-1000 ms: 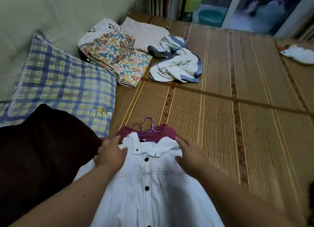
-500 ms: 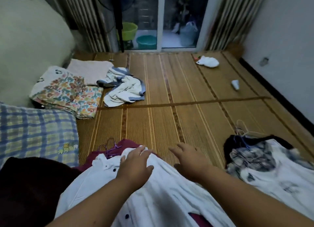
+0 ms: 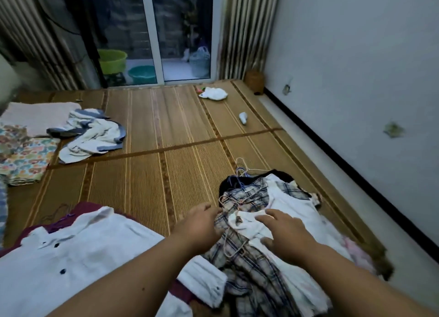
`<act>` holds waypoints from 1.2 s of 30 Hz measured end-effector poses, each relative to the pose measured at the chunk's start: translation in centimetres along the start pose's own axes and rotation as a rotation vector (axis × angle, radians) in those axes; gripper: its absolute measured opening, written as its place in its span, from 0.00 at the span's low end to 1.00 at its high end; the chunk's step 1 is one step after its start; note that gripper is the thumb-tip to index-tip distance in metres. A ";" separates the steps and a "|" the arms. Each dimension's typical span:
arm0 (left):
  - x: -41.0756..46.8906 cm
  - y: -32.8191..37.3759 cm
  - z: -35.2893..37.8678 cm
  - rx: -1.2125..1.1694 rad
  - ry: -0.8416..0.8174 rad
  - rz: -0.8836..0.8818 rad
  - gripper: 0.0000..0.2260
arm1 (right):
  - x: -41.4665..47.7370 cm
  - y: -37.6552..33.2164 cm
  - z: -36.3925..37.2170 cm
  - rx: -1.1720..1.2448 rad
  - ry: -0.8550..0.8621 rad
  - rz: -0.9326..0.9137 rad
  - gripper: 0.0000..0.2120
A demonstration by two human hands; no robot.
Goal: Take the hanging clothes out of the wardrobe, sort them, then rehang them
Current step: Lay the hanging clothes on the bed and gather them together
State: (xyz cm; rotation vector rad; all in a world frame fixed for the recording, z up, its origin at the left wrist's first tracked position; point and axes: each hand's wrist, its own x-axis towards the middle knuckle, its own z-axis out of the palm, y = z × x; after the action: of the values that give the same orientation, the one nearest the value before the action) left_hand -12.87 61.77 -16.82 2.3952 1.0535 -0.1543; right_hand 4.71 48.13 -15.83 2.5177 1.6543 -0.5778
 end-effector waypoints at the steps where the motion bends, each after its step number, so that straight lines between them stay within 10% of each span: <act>1: 0.5 2.1 1.0 -0.005 -0.005 0.006 0.26 | -0.9 2.4 -0.3 -0.006 -0.013 0.005 0.27; 9: 3.7 10.5 6.9 -0.089 -0.022 -0.047 0.26 | -0.5 13.8 -2.2 -0.007 -0.034 0.028 0.27; 36: 25.3 0.7 24.7 -0.369 -0.241 -0.673 0.30 | 35.5 27.7 11.7 0.096 -0.197 -0.063 0.38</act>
State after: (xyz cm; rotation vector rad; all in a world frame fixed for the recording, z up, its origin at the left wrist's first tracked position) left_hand 7.55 65.70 -45.38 1.5835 1.5686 -0.4267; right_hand 38.78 64.46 -42.98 2.3874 1.6755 -0.8999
